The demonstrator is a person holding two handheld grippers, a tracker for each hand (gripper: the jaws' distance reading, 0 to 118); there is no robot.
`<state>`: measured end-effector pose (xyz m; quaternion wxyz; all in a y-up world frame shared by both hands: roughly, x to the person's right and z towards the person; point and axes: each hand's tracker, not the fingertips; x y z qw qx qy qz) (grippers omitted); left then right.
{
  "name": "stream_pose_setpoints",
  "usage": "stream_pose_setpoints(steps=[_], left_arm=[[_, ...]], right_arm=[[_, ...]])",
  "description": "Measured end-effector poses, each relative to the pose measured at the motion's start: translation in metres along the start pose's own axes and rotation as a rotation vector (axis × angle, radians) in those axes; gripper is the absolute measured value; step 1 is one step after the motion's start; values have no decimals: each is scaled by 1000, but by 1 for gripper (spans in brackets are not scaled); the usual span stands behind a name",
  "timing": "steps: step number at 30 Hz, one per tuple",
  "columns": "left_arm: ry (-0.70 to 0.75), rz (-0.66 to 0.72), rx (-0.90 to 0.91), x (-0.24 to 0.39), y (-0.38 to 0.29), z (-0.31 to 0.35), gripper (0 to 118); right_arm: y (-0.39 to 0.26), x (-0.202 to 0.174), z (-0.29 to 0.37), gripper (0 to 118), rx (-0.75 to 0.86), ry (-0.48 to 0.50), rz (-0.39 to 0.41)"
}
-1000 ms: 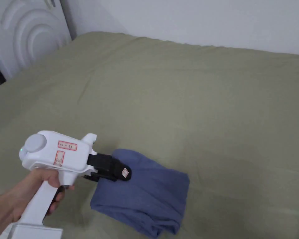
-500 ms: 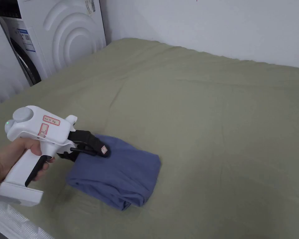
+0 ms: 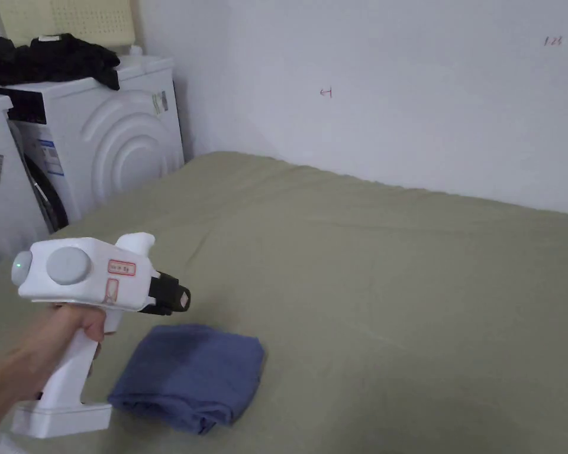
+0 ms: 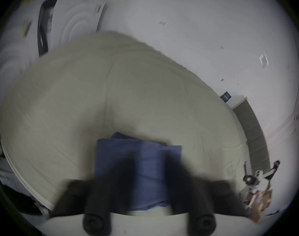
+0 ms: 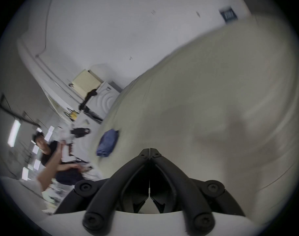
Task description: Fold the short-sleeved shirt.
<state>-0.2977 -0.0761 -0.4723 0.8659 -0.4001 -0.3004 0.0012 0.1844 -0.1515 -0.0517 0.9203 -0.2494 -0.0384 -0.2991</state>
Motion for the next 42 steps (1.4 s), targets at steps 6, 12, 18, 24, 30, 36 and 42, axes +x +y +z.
stream_pose_setpoints(steps=[6, 12, 18, 24, 30, 36, 42], left_arm=[[-59, -100, 196, 168, -34, 36, 0], [-22, -189, 456, 289, -94, 75, 0], [27, -282, 606, 327, -124, 116, 0], [63, -331, 604, 325, -122, 121, 0], [69, -287, 592, 315, -127, 112, 0], [70, -266, 575, 308, -127, 105, 0], [82, -274, 571, 311, -127, 100, 12]], right_arm=[[26, -57, 35, 0, 188, -321, 324], [25, -97, 75, 0, 370, -445, 461], [11, -115, 121, 0, 506, -538, 476], [9, -119, 141, 0, 536, -571, 508], [4, -111, 138, 0, 532, -569, 494], [3, -105, 132, 0, 518, -575, 472], [1, -102, 128, 8, 523, -593, 479]])
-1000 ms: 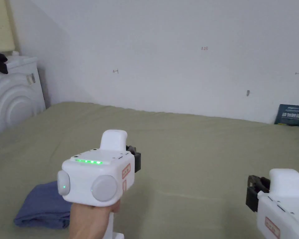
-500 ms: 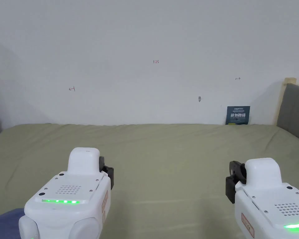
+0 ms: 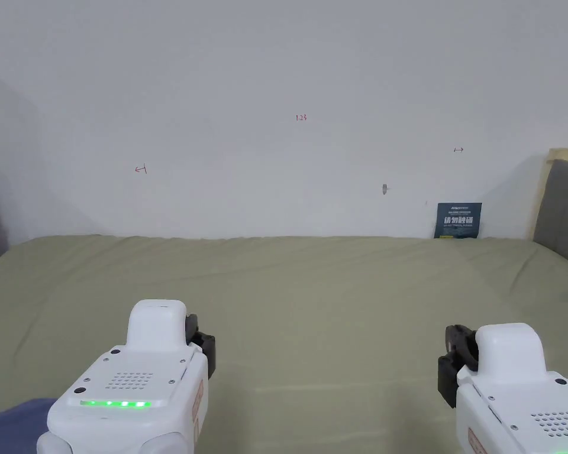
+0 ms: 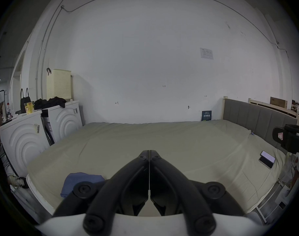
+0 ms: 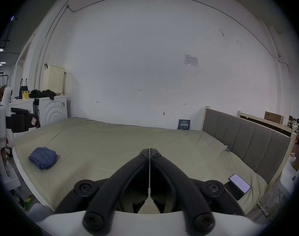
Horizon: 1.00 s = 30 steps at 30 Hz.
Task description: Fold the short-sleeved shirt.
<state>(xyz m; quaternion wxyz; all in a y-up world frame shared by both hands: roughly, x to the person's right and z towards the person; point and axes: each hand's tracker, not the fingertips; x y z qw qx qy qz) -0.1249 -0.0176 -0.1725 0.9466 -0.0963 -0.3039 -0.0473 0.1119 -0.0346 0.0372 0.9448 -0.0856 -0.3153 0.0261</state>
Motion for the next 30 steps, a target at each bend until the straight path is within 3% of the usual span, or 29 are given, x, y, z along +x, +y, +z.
stream_pose_setpoints(steps=[1, 2, 3, 4, 8, 14, 30], left_arm=[[0, 1, 0, -1, 0, 0, 42], [5, 7, -14, 0, 0, -4, 90], [2, 19, -34, 0, -2, -8, 118], [29, -12, -16, 2, -5, -3, 118], [39, -7, -15, 6, -15, -3, 118], [36, -62, -47, 3, -6, -7, 118], [-37, 50, -87, -3, -7, 2, 118]], right_arm=[[0, 0, 0, 32, 3, -14, 0], [0, 2, -3, 73, -4, -26, -5], [-1, 4, -6, 118, -22, -16, -8], [-4, 7, -1, 118, 4, -24, -34], [-2, 7, -1, 118, -8, -26, 26], [-2, 5, -2, 118, -2, -21, 8], [-6, 12, 5, 118, -11, -19, -11]])
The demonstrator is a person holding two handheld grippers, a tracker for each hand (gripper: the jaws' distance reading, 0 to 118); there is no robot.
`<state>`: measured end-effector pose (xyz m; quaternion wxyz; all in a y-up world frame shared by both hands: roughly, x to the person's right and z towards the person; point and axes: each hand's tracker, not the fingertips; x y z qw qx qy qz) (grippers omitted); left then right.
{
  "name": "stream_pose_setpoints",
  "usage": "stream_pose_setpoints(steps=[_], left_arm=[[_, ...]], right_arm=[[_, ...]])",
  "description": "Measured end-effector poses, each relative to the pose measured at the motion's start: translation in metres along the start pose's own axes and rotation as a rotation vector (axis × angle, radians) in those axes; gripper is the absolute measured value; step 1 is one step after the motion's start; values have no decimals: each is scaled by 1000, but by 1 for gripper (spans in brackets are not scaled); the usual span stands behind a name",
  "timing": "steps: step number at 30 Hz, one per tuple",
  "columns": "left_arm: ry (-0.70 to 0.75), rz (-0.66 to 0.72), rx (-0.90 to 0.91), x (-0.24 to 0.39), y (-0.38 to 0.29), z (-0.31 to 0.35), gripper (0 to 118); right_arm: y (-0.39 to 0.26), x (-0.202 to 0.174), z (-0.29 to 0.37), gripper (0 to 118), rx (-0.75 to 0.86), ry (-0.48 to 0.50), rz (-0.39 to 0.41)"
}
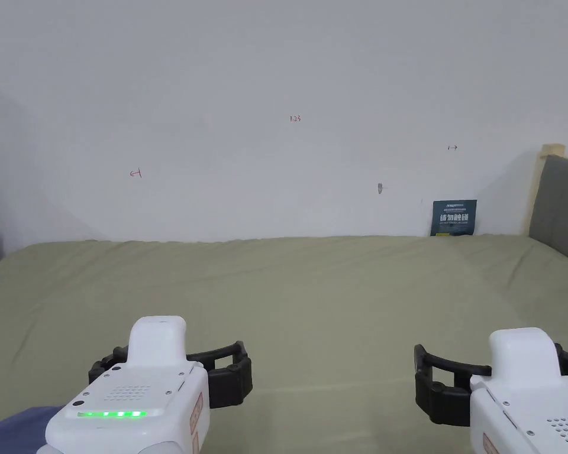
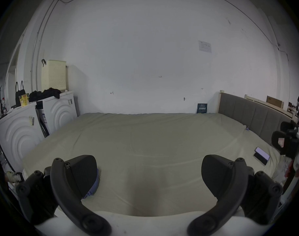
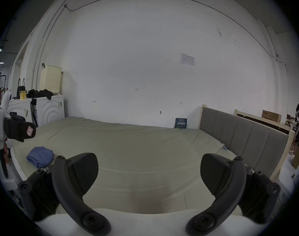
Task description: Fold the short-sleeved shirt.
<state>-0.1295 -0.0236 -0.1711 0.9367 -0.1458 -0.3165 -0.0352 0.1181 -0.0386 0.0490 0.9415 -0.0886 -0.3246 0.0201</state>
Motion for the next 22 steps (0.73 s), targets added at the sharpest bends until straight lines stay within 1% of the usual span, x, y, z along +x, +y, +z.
stream_pose_setpoints(steps=[11, 14, 16, 17, 18, 20, 22], left_arm=[[7, -18, -4, 0, 1, -2, 118], [36, -26, -13, 4, 2, -2, 118], [65, -66, -34, 8, 1, 0, 118], [38, -105, -25, 10, 1, 1, 118], [17, -116, -10, 12, 0, 3, 118], [-13, -69, -24, 13, 4, 5, 118], [-97, 76, -69, 6, 10, 5, 118]], right_arm=[[3, 0, -1, 118, -9, 6, -5], [3, 0, -1, 118, -13, 9, -2], [2, -1, -1, 118, -18, 11, -2], [1, -2, -1, 118, -18, 14, -1], [1, -3, -1, 118, -19, 17, -1], [0, -4, 0, 118, -21, 19, 0], [0, -5, 0, 118, -22, 21, 1]])
